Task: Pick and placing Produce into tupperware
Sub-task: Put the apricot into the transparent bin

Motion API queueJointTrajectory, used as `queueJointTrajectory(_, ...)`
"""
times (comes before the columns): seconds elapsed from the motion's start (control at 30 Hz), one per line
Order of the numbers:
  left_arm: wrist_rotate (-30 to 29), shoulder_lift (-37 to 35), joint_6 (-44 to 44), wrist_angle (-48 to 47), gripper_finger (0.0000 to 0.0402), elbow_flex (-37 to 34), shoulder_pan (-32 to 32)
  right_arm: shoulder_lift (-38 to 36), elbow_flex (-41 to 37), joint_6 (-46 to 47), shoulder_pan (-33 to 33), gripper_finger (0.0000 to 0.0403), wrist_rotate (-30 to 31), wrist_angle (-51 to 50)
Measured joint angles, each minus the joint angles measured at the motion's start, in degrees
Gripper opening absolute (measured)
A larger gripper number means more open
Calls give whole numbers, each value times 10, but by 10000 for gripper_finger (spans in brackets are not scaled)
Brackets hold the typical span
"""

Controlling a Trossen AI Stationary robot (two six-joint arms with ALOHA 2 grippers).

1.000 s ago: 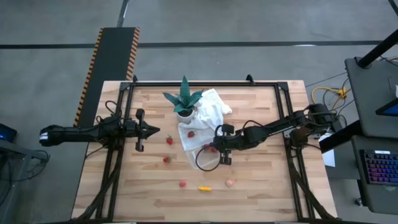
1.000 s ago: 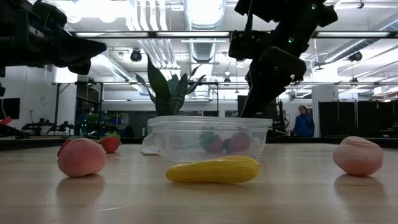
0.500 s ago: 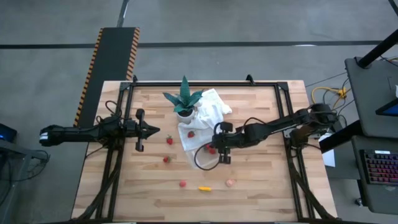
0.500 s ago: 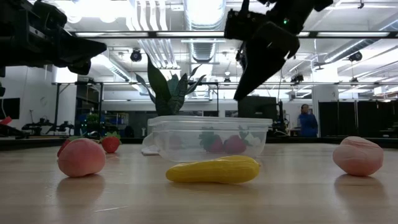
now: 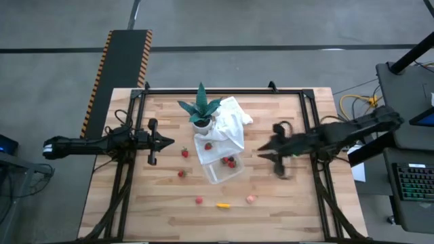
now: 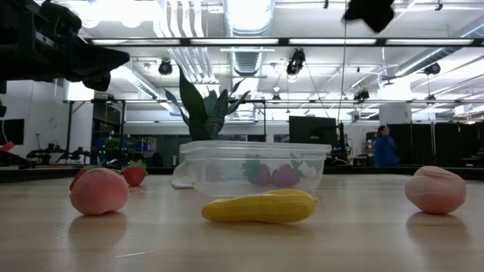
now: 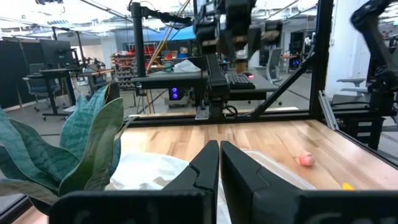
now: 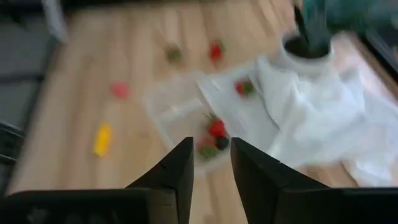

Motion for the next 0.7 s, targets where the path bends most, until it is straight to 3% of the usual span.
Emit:
queueJointTrajectory(0.23,0,-1,0,1,0,0,0,-105,-117,-112,146,100,8,248)
queueJointTrajectory(0.33,0,0,0,2,0,0,0,-108,-145,-126,190,96,54,261)
queueJointTrajectory(0.47,0,-1,0,1,0,0,0,-78,-165,-104,215,93,96,256)
queueJointTrajectory(0.7,0,-1,-1,2,0,0,0,33,-133,-76,218,128,71,254)
